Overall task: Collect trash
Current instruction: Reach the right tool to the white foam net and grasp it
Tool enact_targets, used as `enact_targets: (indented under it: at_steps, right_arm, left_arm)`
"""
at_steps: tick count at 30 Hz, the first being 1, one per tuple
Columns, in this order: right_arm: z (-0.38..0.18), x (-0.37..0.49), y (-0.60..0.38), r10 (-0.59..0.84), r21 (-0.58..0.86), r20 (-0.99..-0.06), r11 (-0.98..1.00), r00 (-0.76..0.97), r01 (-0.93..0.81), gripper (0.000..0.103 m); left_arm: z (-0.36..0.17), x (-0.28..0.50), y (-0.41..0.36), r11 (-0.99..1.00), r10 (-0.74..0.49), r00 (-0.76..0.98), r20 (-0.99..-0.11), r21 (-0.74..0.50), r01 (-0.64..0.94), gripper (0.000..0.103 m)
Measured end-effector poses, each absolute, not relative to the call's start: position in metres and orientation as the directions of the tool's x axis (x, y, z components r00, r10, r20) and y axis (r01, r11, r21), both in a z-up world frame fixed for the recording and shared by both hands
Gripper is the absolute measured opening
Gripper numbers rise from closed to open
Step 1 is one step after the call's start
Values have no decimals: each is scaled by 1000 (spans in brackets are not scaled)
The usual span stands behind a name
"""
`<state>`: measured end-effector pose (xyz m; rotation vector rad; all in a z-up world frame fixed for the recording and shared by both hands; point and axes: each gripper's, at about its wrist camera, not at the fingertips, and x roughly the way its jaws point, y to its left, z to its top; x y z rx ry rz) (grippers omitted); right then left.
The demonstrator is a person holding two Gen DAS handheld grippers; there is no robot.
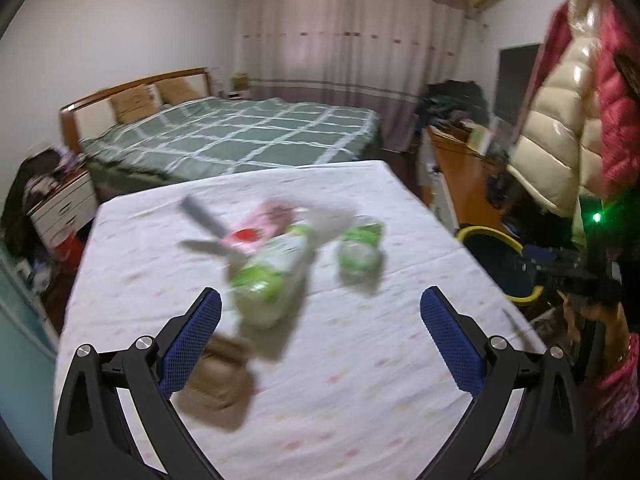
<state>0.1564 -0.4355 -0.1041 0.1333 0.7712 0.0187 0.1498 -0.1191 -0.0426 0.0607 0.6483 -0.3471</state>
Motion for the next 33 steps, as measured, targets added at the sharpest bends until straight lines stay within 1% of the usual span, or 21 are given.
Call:
enact_targets:
  at_steps: [3, 7, 11, 14, 18, 21, 28, 31, 33]
  right_arm:
    - [-89, 183, -393, 107, 94, -672, 994, 733, -59, 68]
    - [-76, 216, -344, 202, 111, -644, 979, 738, -171, 68]
    - [-70, 251, -291, 216, 34, -646, 967, 732, -254, 68]
    - [-67, 275, -258, 242, 13, -647, 952, 723, -307, 68]
    - [-72, 304, -224, 241, -38, -660, 935, 712, -352, 68]
    - [-80, 323, -205, 222, -71, -683, 928, 696, -366, 64]
    - [-94, 366, -173, 168, -138, -721, 916, 672, -377, 60]
    - [-102, 380, -168, 144, -158, -739, 913, 659, -376, 51]
    - [-107, 384, -170, 125, -171, -748, 913, 652, -371, 37]
  left_arm:
    - [-43, 145, -92, 953, -270, 758, -594, -50, 300, 98]
    - [-47, 146, -76, 958, -261, 762, -593, -62, 281, 98]
    - [-51, 147, -73, 959, -264, 761, -593, -76, 274, 98]
    - [-55, 144, -64, 960, -265, 758, -596, -86, 268, 98]
    - [-61, 146, -56, 961, -264, 752, -604, -103, 256, 98]
    - [-62, 146, -52, 962, -263, 751, -606, -109, 249, 98]
    - [-68, 151, -42, 962, -271, 743, -613, -135, 239, 98]
    - [-69, 150, -42, 960, -277, 737, -616, -138, 245, 98]
    - [-71, 150, -42, 959, -280, 735, -617, -140, 248, 98]
